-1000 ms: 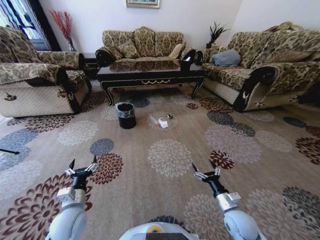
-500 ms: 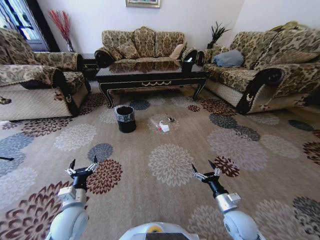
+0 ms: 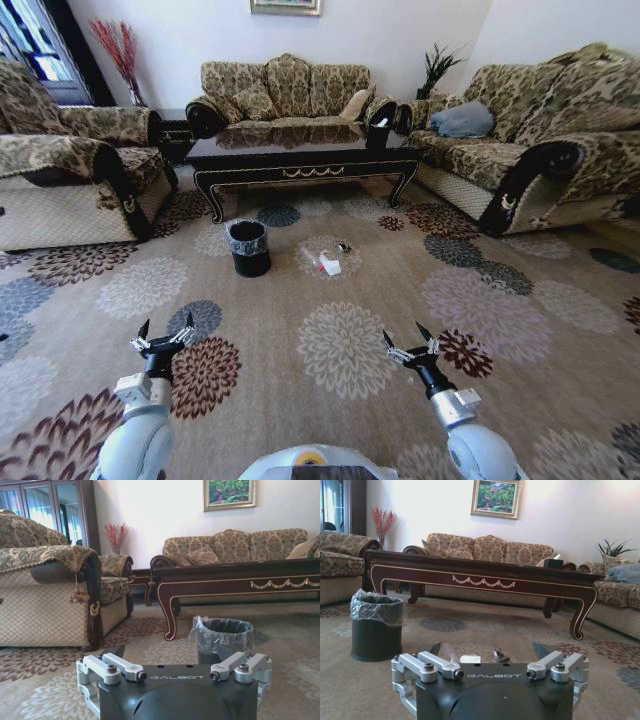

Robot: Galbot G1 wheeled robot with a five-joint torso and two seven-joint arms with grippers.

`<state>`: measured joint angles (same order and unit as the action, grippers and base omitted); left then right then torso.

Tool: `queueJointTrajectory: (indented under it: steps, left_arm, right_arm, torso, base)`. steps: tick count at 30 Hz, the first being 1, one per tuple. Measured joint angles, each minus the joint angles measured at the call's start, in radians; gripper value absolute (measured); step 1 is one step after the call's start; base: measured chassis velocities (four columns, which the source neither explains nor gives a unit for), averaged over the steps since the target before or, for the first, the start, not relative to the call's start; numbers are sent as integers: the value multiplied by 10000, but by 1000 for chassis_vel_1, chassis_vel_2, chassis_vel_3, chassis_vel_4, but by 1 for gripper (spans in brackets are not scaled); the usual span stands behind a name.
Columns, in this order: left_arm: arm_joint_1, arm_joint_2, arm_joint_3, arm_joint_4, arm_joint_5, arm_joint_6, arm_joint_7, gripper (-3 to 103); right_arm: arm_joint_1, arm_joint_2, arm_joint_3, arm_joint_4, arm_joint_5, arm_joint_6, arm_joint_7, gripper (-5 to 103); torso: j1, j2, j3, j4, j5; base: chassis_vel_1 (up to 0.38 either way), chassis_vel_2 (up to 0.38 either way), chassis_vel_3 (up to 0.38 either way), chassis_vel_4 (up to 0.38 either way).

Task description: Move to the front of the table and pick up the trash from the floor, then place it into the trash bin.

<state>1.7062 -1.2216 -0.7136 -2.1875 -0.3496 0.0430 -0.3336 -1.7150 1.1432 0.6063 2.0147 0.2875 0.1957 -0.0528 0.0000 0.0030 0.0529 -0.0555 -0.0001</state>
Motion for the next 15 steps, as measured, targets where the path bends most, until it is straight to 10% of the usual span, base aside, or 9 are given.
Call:
queueJointTrajectory:
  steps: [15]
  left_arm:
    - [57,-16,-18,-127,40,97,-24,100]
  right_arm:
    - [-57,9,-14,67,-24,4,-2,100]
  torso:
    - [0,4,2,1,0]
  base:
    - [-146,157,146,-154]
